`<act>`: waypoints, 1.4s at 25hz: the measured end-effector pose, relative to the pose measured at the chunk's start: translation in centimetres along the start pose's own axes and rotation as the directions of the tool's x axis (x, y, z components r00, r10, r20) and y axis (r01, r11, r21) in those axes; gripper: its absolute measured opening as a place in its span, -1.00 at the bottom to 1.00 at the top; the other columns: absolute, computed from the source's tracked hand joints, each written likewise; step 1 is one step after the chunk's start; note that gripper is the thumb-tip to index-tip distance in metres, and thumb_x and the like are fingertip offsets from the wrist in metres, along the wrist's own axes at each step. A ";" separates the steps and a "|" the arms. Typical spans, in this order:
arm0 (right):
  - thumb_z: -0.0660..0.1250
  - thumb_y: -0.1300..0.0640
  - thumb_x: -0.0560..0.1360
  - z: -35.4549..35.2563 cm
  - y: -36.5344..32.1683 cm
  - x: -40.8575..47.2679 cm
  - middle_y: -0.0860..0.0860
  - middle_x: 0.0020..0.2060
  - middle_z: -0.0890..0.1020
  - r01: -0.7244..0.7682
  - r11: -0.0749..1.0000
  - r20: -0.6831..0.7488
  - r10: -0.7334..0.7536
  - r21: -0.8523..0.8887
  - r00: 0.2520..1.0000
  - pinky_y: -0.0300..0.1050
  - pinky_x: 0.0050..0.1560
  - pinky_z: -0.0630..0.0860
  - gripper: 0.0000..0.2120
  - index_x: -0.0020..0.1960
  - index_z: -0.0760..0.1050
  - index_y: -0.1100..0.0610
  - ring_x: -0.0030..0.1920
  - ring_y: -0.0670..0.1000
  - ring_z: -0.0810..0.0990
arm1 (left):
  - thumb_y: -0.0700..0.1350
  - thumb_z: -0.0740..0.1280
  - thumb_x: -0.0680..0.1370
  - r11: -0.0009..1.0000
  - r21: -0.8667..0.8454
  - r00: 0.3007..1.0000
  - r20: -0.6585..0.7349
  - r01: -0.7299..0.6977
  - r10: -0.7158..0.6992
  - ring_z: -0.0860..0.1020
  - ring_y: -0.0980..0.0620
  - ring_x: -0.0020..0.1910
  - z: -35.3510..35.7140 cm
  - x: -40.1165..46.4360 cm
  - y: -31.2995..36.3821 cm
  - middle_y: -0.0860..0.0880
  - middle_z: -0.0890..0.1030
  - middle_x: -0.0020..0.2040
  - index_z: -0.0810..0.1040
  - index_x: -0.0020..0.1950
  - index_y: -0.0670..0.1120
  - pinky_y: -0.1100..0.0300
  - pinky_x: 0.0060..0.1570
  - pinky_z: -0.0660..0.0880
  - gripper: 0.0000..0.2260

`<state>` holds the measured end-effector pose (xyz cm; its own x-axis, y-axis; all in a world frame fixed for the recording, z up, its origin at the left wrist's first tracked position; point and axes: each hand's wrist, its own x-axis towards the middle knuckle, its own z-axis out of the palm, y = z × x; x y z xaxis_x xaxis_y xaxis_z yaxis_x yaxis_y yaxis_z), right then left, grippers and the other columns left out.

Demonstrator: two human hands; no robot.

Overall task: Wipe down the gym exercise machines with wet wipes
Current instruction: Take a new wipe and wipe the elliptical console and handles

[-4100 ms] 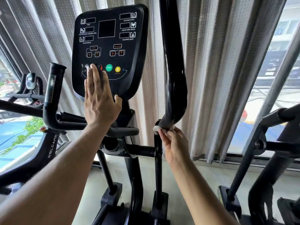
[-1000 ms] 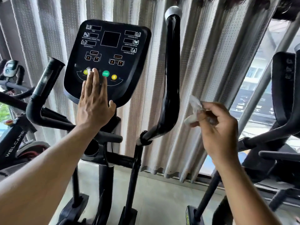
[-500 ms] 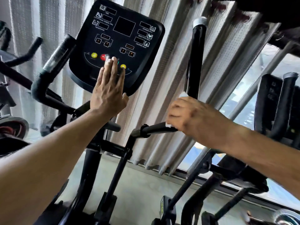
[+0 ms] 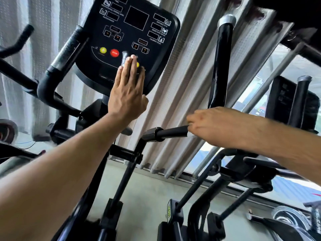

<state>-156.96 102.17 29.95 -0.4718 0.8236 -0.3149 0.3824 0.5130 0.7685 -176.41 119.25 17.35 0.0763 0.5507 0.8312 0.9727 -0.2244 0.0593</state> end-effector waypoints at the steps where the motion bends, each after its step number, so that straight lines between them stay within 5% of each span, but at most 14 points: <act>1: 0.17 0.27 0.65 -0.6 -0.5 0.0 -0.05 0.01 0.34 -0.027 0.999 0.011 0.026 0.039 1.000 -0.15 -0.12 0.33 -0.82 -0.01 0.32 0.00 -0.05 -0.04 0.32 | 0.03 0.24 0.55 1.000 -0.005 1.000 -0.001 0.000 0.000 -0.11 -0.22 0.68 -0.1 0.0 0.0 -0.29 -0.10 0.68 0.06 0.68 -0.21 -0.16 0.64 -0.02 -0.24; 4: 0.23 0.36 0.59 0.2 -1.9 1.8 0.01 -0.01 0.29 -0.091 0.995 -0.047 0.093 0.050 0.995 -0.12 -0.15 0.34 -0.73 -0.07 0.25 0.03 -0.07 0.00 0.35 | 0.00 0.25 0.54 1.000 -0.003 1.000 0.001 -0.011 0.011 -0.11 -0.23 0.68 -0.1 0.0 -0.2 -0.30 -0.10 0.68 0.04 0.67 -0.23 -0.16 0.64 -0.01 -0.23; 7: 0.38 0.34 0.50 4.0 -5.7 5.6 0.15 0.10 0.51 -0.125 0.987 0.094 0.115 0.102 0.989 -0.06 -0.23 0.38 -0.90 -0.01 0.56 0.19 0.02 0.12 0.56 | -0.03 0.26 0.54 0.999 -0.028 1.000 0.005 -0.026 0.026 -0.11 -0.23 0.68 -0.2 0.0 -0.4 -0.31 -0.09 0.68 0.05 0.67 -0.24 -0.15 0.65 -0.03 -0.24; 10: 0.64 0.17 0.13 9.0 -8.6 8.8 0.03 -0.22 0.58 -0.054 0.995 0.101 0.045 0.079 0.994 -0.19 -0.48 0.32 -0.74 -0.33 0.57 0.07 -0.24 0.02 0.60 | -0.03 0.28 0.55 0.999 -0.052 1.000 -0.007 -0.013 0.012 -0.11 -0.21 0.68 0.0 0.1 -0.4 -0.29 -0.09 0.68 0.07 0.67 -0.22 -0.12 0.65 -0.07 -0.25; 13: 0.38 0.36 0.29 7.7 -8.3 7.8 0.03 -0.18 0.57 -0.009 0.992 -0.214 0.037 0.129 0.976 -0.14 -0.45 0.40 -0.81 -0.17 0.56 0.12 -0.13 0.05 0.60 | -0.03 0.29 0.56 0.999 -0.036 1.000 -0.016 -0.013 0.012 -0.11 -0.21 0.68 0.2 0.1 -0.4 -0.29 -0.09 0.68 0.06 0.67 -0.21 -0.11 0.65 -0.07 -0.24; 17: 0.34 0.40 0.53 2.8 -4.6 3.1 0.09 0.01 0.49 -0.121 0.987 -0.280 0.146 0.103 0.949 -0.12 -0.18 0.47 -0.76 0.14 0.46 0.19 0.06 0.06 0.45 | -0.01 0.29 0.55 0.999 -0.043 1.000 -0.006 -0.017 0.017 -0.13 -0.20 0.68 0.0 0.1 -0.4 -0.29 -0.10 0.68 0.04 0.68 -0.20 -0.13 0.65 -0.05 -0.23; 23: 0.31 0.27 0.59 0.6 -3.2 2.1 0.06 -0.13 0.58 -0.252 0.968 -0.062 0.251 -0.019 0.966 0.12 0.11 0.53 -0.93 -0.02 0.50 0.12 -0.14 0.10 0.58 | -0.01 0.30 0.55 0.999 -0.049 1.000 -0.007 -0.018 0.018 -0.13 -0.19 0.68 -0.1 -0.1 -0.4 -0.28 -0.11 0.68 0.03 0.68 -0.20 -0.13 0.65 -0.05 -0.22; 25: 0.30 0.33 0.58 1.7 -3.7 3.8 0.05 -0.22 0.52 -0.269 0.963 -0.039 0.268 -0.017 0.963 0.02 -0.15 0.51 -0.87 -0.07 0.47 0.13 -0.22 0.08 0.54 | -0.03 0.30 0.55 0.998 -0.062 1.000 -0.011 -0.012 0.011 -0.13 -0.18 0.69 -0.2 -0.1 -0.4 -0.27 -0.10 0.69 0.04 0.68 -0.21 -0.11 0.65 -0.07 -0.22; 27: 0.30 0.37 0.57 3.3 -4.3 6.3 0.06 -0.19 0.52 -0.285 0.958 -0.039 0.285 -0.013 0.958 -0.02 -0.27 0.46 -0.87 -0.03 0.50 0.15 -0.16 0.08 0.55 | -0.05 0.30 0.54 0.996 -0.088 1.000 -0.022 0.003 -0.005 -0.12 -0.17 0.69 -0.1 -0.2 -0.4 -0.26 -0.08 0.69 0.05 0.68 -0.22 -0.10 0.65 -0.06 -0.23; 32: 0.28 0.33 0.60 8.5 -6.9 16.0 0.06 0.02 0.61 -0.332 0.943 -0.040 0.333 0.029 0.942 -0.07 -0.20 0.40 -0.82 0.14 0.57 0.17 0.03 0.08 0.60 | -0.08 0.28 0.56 0.992 -0.121 0.999 -0.045 0.020 -0.026 -0.10 -0.14 0.69 0.1 -0.1 -0.5 -0.23 -0.04 0.70 0.06 0.67 -0.23 -0.10 0.65 -0.03 -0.26; 35: 0.24 0.33 0.61 10.5 -7.2 21.1 0.11 0.14 0.59 -0.378 0.917 0.039 0.376 0.130 0.926 -0.02 -0.07 0.53 -0.75 0.24 0.56 0.21 0.13 0.14 0.62 | -0.08 0.27 0.56 0.993 -0.121 0.999 -0.047 0.019 -0.025 -0.10 -0.13 0.69 0.3 -0.1 -0.4 -0.22 -0.04 0.70 0.06 0.68 -0.23 -0.11 0.65 -0.01 -0.27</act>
<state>-161.28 118.37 11.94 -0.2619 0.9648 -0.0245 0.6318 0.1906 0.7514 -176.76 119.55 17.05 0.0420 0.5177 0.8545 0.9404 -0.3094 0.1413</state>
